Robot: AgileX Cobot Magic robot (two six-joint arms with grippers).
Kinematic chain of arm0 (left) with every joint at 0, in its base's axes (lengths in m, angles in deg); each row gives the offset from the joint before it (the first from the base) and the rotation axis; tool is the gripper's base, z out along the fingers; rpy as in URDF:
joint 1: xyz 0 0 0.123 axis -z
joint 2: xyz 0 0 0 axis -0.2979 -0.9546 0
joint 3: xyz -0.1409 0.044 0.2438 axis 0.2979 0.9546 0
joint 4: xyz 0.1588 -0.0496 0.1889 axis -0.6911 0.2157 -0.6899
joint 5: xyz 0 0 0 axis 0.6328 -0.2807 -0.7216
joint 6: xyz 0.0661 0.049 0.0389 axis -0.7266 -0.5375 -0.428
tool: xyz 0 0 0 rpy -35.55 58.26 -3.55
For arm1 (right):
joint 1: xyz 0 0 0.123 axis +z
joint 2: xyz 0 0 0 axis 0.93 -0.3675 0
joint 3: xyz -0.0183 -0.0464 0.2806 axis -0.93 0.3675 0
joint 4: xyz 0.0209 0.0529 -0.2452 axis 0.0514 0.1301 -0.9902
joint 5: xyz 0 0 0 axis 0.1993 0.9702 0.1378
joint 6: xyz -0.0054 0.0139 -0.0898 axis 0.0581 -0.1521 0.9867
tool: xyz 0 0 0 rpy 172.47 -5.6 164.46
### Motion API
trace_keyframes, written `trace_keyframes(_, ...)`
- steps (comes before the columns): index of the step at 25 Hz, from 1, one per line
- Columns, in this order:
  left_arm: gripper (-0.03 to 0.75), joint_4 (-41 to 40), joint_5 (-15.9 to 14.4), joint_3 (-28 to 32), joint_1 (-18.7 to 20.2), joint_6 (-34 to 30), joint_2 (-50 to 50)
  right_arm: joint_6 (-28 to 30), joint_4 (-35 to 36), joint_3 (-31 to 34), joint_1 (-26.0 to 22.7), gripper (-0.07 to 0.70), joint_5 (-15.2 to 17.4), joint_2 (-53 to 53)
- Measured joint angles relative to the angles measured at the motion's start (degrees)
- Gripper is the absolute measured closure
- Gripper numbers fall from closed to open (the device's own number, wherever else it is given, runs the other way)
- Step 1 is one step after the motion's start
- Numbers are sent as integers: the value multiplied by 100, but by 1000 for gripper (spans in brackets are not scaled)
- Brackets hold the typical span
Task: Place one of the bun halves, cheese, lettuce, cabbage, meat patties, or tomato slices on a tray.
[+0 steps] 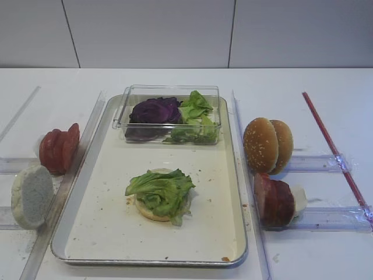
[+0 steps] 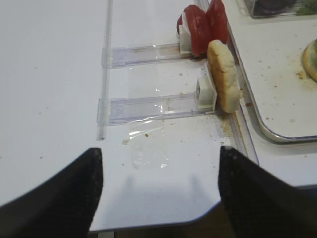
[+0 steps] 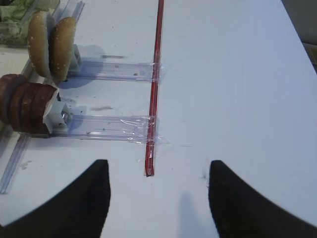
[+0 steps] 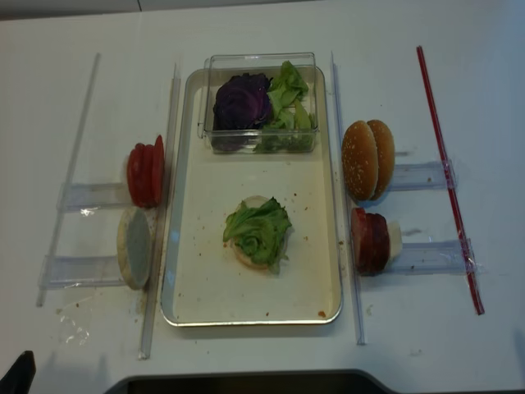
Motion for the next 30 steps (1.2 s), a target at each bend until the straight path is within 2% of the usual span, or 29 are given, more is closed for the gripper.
trace_keyframes(30,263,0,0,0,0,0,0,-69,0,0,0,177,0,0)
